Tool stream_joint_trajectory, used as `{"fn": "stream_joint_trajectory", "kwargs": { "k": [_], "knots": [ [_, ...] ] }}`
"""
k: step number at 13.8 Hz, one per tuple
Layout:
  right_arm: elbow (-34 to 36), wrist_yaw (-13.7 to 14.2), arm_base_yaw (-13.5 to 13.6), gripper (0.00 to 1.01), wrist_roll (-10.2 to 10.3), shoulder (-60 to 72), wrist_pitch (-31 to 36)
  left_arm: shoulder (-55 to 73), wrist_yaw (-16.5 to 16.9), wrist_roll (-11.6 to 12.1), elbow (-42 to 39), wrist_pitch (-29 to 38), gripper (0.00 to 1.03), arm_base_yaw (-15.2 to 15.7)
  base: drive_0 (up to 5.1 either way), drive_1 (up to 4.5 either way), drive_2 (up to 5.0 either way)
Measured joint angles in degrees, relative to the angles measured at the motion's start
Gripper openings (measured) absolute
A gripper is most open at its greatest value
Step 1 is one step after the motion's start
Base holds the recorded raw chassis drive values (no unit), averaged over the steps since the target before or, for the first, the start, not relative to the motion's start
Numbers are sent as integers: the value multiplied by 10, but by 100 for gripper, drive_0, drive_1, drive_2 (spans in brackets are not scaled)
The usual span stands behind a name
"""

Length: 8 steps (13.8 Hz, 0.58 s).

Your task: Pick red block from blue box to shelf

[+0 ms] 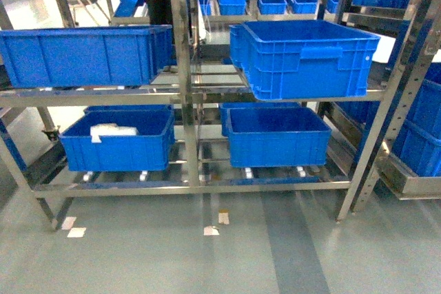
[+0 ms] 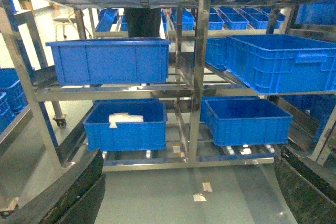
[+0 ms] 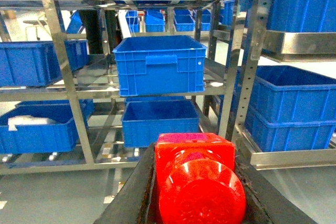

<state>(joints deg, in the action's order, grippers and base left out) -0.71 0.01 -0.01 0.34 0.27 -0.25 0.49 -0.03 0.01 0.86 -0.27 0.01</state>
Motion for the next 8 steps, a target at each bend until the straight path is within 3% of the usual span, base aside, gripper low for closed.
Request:
{"fn": "stream_joint_trajectory", "kwargs": {
  "k": [8],
  "knots": [
    [0,0,0,28,0,0,1,0,0,0,0,1,98,0,18,446,-410]
  ]
}}
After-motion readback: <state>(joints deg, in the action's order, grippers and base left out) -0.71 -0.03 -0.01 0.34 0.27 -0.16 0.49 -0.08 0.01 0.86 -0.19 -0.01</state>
